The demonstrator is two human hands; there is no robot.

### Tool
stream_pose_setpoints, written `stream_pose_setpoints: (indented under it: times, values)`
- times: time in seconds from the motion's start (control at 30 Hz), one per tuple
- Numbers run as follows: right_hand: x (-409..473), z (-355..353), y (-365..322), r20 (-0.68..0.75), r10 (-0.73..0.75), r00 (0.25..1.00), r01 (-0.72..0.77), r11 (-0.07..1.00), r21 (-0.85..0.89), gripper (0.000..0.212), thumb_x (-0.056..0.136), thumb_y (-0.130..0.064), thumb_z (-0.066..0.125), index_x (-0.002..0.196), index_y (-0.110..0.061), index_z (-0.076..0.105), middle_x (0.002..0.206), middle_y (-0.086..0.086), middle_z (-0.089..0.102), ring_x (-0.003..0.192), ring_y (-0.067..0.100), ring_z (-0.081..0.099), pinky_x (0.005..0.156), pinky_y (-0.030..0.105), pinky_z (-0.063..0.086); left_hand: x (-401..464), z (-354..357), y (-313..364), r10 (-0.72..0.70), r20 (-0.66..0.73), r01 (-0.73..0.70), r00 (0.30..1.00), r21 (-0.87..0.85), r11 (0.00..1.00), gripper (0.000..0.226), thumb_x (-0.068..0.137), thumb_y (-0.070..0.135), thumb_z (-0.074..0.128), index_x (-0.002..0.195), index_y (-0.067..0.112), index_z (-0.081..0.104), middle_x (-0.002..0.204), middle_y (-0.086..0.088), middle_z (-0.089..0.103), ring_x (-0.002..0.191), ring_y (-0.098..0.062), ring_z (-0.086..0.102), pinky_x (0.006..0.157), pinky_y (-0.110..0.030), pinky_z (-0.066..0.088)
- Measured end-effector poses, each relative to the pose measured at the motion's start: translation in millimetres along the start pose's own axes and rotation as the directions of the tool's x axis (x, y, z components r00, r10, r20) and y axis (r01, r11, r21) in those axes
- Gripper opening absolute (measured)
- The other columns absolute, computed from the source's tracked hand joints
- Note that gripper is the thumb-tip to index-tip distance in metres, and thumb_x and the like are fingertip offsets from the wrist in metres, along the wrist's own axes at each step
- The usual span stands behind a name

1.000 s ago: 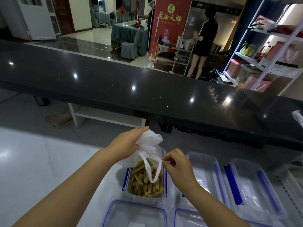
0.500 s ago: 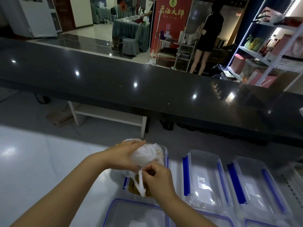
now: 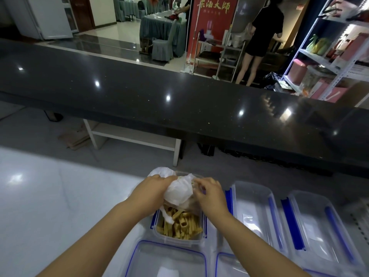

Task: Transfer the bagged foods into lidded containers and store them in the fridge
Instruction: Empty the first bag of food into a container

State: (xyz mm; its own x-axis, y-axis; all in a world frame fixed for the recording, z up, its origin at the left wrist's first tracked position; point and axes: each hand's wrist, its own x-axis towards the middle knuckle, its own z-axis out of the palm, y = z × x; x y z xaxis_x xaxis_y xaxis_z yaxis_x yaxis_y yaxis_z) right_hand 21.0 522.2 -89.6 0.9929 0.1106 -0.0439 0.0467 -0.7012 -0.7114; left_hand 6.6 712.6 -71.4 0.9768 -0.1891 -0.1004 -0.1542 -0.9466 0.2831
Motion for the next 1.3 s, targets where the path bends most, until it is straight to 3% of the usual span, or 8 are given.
stream_pose_setpoints:
  times: [0.1,0.37,0.7,0.87,0.93,1.07,1.17,1.3]
  values:
    - [3,4,0,0.006,-0.033,0.999,0.033,0.996,-0.077,0.012,0.090,-0.022,0.058,0.098,-0.023,0.068,0.101,-0.011,0.046,0.095,0.005,0.043,0.083,0.018,0.036,1,-1,0,-0.013,-0.056,0.009,0.998,-0.069,0.998,0.053,0.090,0.024,0.051,0.137,0.041,0.034,0.128,-0.001,0.054,0.112,-0.022,0.052,0.089,-0.031,0.045]
    - [9,-10,-17,-0.067,0.059,0.996,-0.042,0.970,0.239,0.009,0.094,-0.020,0.050,0.088,-0.021,0.056,0.090,-0.003,0.058,0.083,0.009,0.055,0.064,0.016,0.042,2,-19,3,-0.022,-0.218,-0.028,0.976,-0.222,0.975,0.030,0.092,0.029,0.053,0.121,0.038,0.055,0.118,0.006,0.060,0.106,-0.015,0.054,0.081,-0.020,0.039]
    - [-28,-17,-24,0.050,0.002,0.999,-0.023,0.899,0.437,0.015,0.092,-0.013,0.048,0.078,-0.014,0.053,0.078,-0.001,0.053,0.071,0.009,0.048,0.058,0.018,0.043,-16,-23,9,0.024,0.014,-0.021,1.000,-0.183,0.983,0.031,0.089,0.029,0.057,0.117,0.041,0.055,0.116,0.012,0.061,0.102,-0.011,0.056,0.087,-0.026,0.048]
    - [-24,-10,-13,-0.088,0.055,0.995,-0.019,0.934,0.357,0.027,0.091,-0.025,0.049,0.065,-0.019,0.050,0.068,-0.006,0.050,0.064,0.009,0.046,0.058,0.025,0.037,-41,2,8,0.197,0.040,-0.188,0.980,-0.163,0.969,0.052,0.081,0.015,0.060,0.128,0.034,0.048,0.126,0.010,0.053,0.116,-0.014,0.049,0.095,-0.026,0.038]
    - [-11,-9,-18,-0.104,0.034,0.994,-0.006,0.966,0.257,0.007,0.091,-0.029,0.053,0.086,-0.025,0.057,0.092,-0.011,0.053,0.087,0.007,0.051,0.072,0.025,0.042,-45,11,7,0.260,0.053,-0.254,0.964,-0.108,0.961,0.054,0.078,0.018,0.061,0.128,0.032,0.047,0.126,0.007,0.053,0.114,-0.019,0.050,0.092,-0.028,0.041]
    - [7,4,-21,0.034,0.054,0.998,-0.051,0.994,-0.102,0.047,0.088,-0.032,0.058,0.133,-0.024,0.046,0.129,-0.007,0.046,0.125,0.014,0.036,0.097,0.027,0.036,-44,22,2,0.329,0.052,-0.326,0.943,-0.072,0.943,0.060,0.063,0.015,0.066,0.117,0.034,0.047,0.108,0.004,0.060,0.089,-0.024,0.062,0.070,-0.032,0.051]
    - [5,10,-22,-0.039,-0.024,0.999,0.022,0.999,-0.040,0.030,0.086,-0.024,0.063,0.115,-0.023,0.062,0.109,-0.009,0.056,0.111,0.013,0.045,0.080,0.014,0.036,-50,21,0,0.361,-0.008,-0.361,0.932,-0.045,0.931,0.074,0.039,0.019,0.077,0.105,0.037,0.050,0.086,0.014,0.061,0.063,-0.011,0.061,0.047,-0.018,0.045]
    - [-2,8,-20,-0.076,-0.073,0.994,0.079,0.994,0.080,0.013,0.084,-0.013,0.066,0.092,-0.022,0.070,0.087,-0.020,0.050,0.095,0.008,0.051,0.074,0.008,0.037,-55,25,-4,0.330,-0.067,-0.336,0.942,-0.112,0.935,0.073,0.046,0.013,0.075,0.109,0.038,0.048,0.091,0.012,0.058,0.069,-0.015,0.060,0.053,-0.026,0.050]
